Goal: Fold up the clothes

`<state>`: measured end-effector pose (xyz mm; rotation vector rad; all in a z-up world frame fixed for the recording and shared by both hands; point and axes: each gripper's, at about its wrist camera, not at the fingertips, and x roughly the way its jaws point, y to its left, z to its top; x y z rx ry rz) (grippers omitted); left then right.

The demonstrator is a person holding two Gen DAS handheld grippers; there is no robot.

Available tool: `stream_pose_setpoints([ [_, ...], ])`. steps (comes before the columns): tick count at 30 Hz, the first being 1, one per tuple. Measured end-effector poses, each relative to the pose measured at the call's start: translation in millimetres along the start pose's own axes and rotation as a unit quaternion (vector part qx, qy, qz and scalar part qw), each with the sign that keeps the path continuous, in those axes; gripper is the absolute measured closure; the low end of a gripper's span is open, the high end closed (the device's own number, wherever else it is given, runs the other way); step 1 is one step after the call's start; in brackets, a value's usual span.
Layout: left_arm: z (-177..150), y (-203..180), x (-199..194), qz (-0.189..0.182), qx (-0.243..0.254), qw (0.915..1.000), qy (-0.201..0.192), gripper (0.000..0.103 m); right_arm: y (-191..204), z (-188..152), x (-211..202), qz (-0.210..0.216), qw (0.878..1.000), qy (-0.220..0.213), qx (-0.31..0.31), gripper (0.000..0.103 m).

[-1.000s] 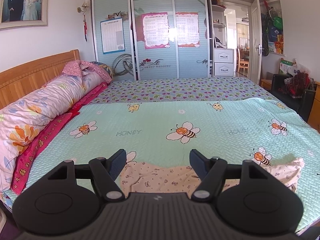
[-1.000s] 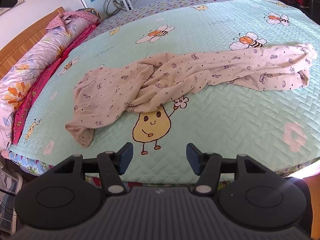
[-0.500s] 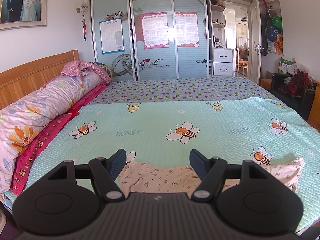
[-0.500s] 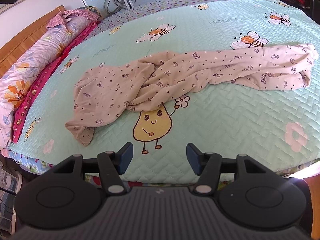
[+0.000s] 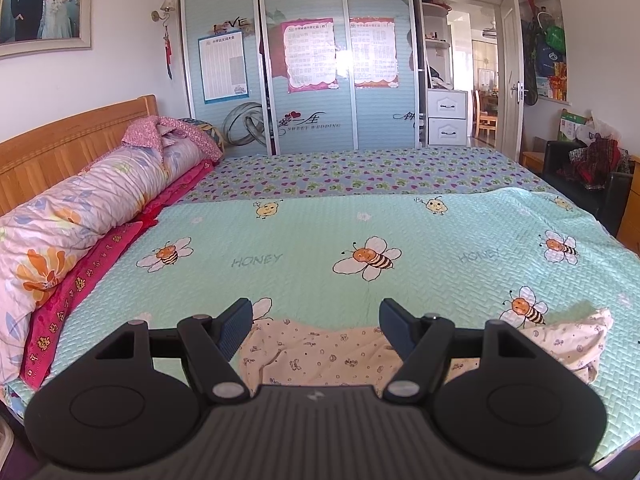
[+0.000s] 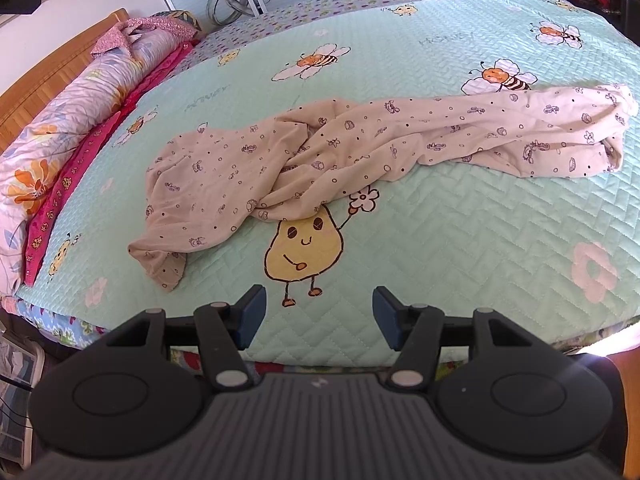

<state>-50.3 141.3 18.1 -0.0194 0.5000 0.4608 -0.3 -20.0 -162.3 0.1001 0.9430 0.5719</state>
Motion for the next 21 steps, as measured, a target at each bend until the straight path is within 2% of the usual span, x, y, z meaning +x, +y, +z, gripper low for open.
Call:
stream_pose_setpoints([
  [13, -11, 5, 16, 0.002, 0.0, 0.9999, 0.015, 0.03, -5, 0, 4, -0.002, 1.0, 0.005, 0.006, 0.042],
  [16, -32, 21, 30, 0.009, -0.013, 0.9994, 0.031, 0.029, -10, 1, 3, -0.005, 1.0, 0.001, 0.01, 0.042],
  [21, -92, 59, 83, 0.059, -0.028, 0.992, 0.108, 0.028, -26, 3, 4, -0.016, 0.999, -0.002, 0.029, 0.042],
])
